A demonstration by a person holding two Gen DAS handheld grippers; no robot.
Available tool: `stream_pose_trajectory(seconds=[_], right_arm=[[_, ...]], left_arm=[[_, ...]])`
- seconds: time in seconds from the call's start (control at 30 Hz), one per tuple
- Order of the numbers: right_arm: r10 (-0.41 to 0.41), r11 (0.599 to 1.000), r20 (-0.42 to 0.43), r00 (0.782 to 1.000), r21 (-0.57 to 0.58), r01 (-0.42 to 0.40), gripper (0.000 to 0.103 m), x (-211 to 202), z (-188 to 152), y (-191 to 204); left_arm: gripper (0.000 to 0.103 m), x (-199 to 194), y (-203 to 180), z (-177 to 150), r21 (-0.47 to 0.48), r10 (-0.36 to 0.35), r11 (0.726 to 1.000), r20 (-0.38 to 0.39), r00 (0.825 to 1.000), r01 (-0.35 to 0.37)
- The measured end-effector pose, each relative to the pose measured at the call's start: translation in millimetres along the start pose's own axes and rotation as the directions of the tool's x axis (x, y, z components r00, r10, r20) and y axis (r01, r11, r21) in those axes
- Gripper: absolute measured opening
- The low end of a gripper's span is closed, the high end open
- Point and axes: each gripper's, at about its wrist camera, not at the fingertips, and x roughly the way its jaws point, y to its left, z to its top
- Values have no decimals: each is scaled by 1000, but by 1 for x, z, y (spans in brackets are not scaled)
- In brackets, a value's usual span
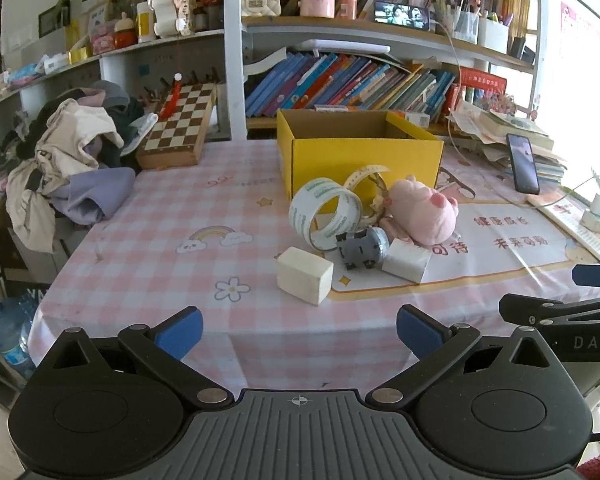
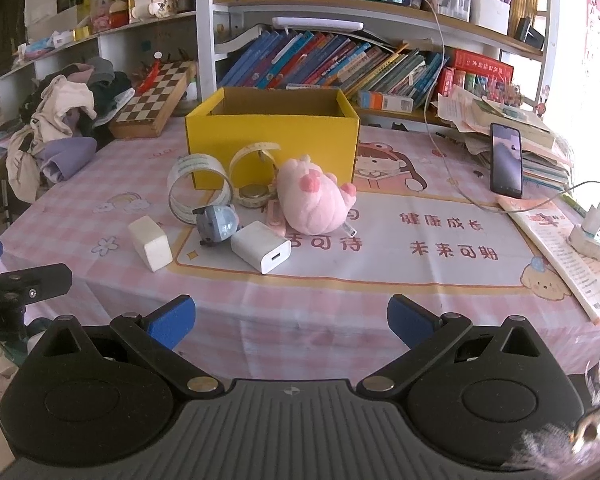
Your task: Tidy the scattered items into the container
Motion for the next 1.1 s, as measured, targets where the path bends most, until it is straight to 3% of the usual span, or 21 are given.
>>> stream_pose_trajectory(seconds=[0.53,1.1], right_arm=[[2,1000,-21,1000,-1,-2,103,5,3,0],[-9,1000,-34,999,11,10,103,9,6,-4]], left_arm=[[103,7,-6,5,37,14,999,-20,1000,-13],[103,10,-10,9,42,-40,998,-20,999,41]])
